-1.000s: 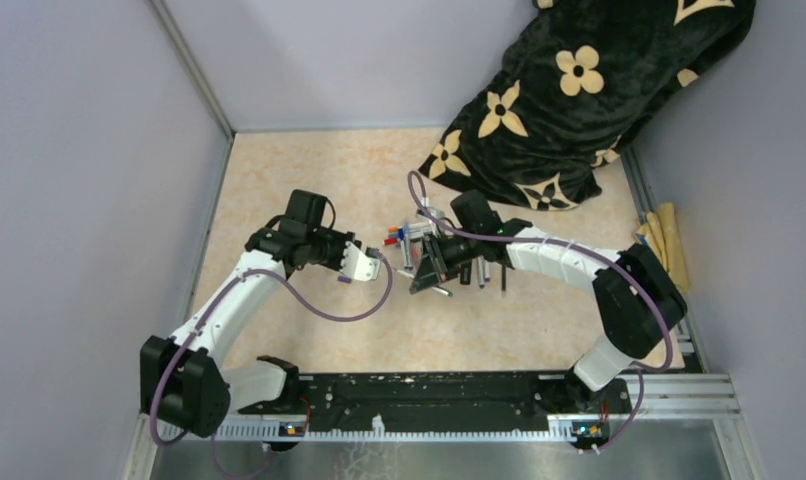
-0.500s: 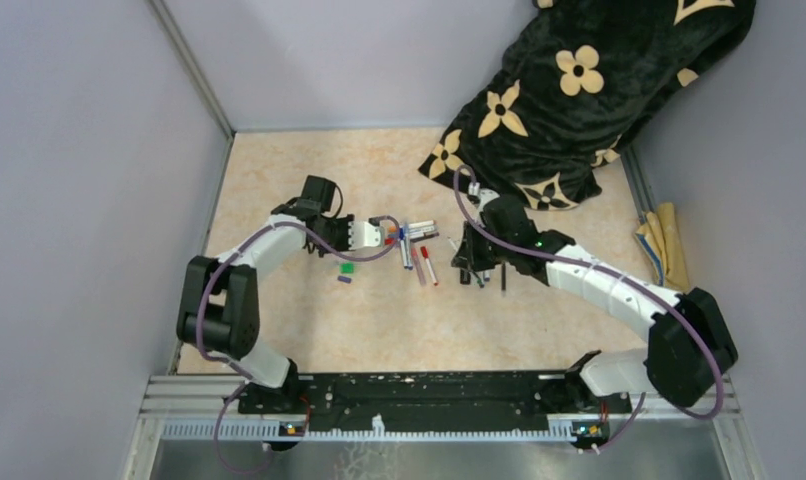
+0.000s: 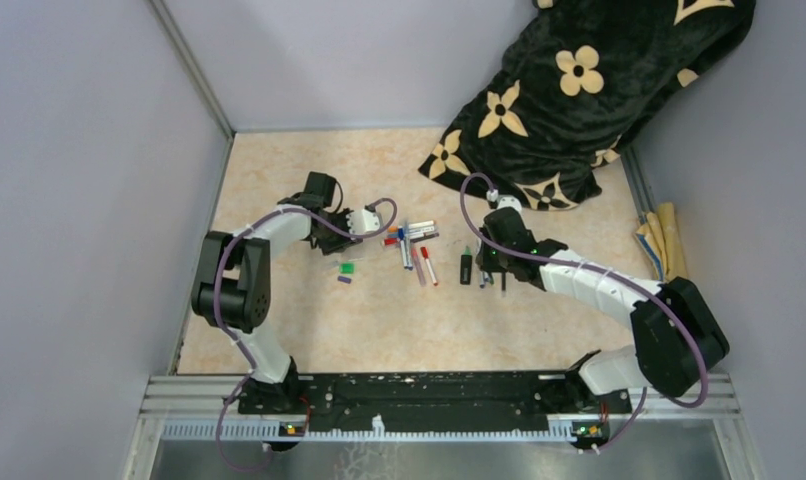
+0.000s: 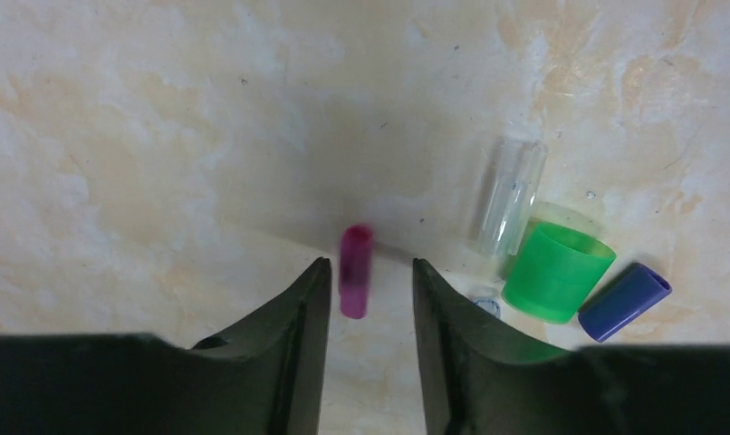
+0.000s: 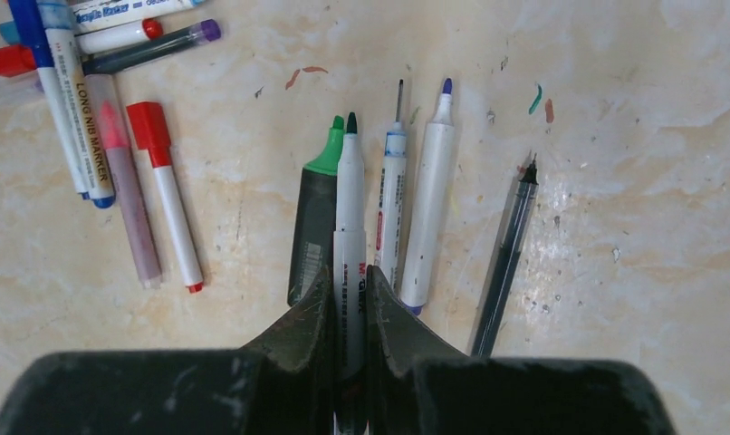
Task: Open the pen caps
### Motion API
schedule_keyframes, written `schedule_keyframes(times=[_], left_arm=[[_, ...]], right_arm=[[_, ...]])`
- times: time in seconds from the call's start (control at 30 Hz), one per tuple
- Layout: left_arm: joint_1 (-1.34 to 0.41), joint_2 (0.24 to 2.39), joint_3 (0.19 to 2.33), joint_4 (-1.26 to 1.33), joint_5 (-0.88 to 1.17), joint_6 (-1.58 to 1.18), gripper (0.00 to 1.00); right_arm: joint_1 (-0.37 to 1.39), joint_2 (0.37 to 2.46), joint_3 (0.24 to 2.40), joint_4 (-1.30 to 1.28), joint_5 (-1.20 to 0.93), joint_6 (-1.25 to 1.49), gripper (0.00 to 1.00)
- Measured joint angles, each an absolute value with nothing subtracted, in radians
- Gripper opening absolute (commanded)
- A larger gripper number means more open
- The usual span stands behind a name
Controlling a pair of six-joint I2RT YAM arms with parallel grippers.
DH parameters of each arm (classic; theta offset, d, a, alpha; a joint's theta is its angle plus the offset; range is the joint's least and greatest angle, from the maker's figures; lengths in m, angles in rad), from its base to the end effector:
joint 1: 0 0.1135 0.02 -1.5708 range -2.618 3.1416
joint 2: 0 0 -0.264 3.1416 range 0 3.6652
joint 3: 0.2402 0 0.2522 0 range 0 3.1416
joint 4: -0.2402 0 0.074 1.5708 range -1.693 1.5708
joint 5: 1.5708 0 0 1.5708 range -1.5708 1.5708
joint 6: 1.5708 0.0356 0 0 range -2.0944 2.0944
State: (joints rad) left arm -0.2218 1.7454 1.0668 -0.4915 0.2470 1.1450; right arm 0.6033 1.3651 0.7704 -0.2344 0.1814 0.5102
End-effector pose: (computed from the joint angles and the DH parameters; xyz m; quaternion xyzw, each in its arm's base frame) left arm 0.3264 -0.0825 0.1665 0.6331 0.7386 -0.0201 0.2306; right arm 0.2311 0.1514 0.2040 -0.0104 0.9287 0.1190 0.3510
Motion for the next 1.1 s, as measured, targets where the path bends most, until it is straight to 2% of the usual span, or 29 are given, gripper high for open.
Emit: schedule_keyframes(times=[0.23,0.3,0.37,0.53,0.57,0.6,0.7,0.9,1.1], left_arm=[[-0.212,1.739,1.074,-0.522,0.281,1.084,0.69],[-0.209,1.737,1.101,-0.557,0.3,1.06,0.74],[-0.204,1.737,1.15,-0.595,0.32,1.03,0.84],[-0.185,1.727,1.288,-0.677,0.394,0.94,0.89],[-0.179,1.716,1.304,-0.69,0.413,0.922,0.97],[-0.175,1.705,1.311,-0.702,0.427,0.908,0.99],[-0.163,1.661,1.315,-0.74,0.47,0.866,0.99],[-0.139,1.589,1.315,-0.794,0.534,0.805,0.99],[-0.121,1.534,1.315,-0.836,0.575,0.78,0.99]], right_arm=[[0.583,1.443,0.77,-0.17,0.214,0.507,0.0],[0.561,1.451,0.767,-0.155,0.215,0.506,0.03],[0.537,1.451,0.76,-0.144,0.216,0.506,0.05],[0.501,1.481,0.759,-0.116,0.215,0.496,0.1],[0.5,1.494,0.759,-0.11,0.213,0.492,0.11],[0.5,1.505,0.759,-0.106,0.21,0.49,0.13],[0.5,1.536,0.759,-0.097,0.206,0.488,0.2],[0.498,1.553,0.759,-0.087,0.204,0.48,0.29],[0.494,1.572,0.759,-0.07,0.197,0.479,0.3]])
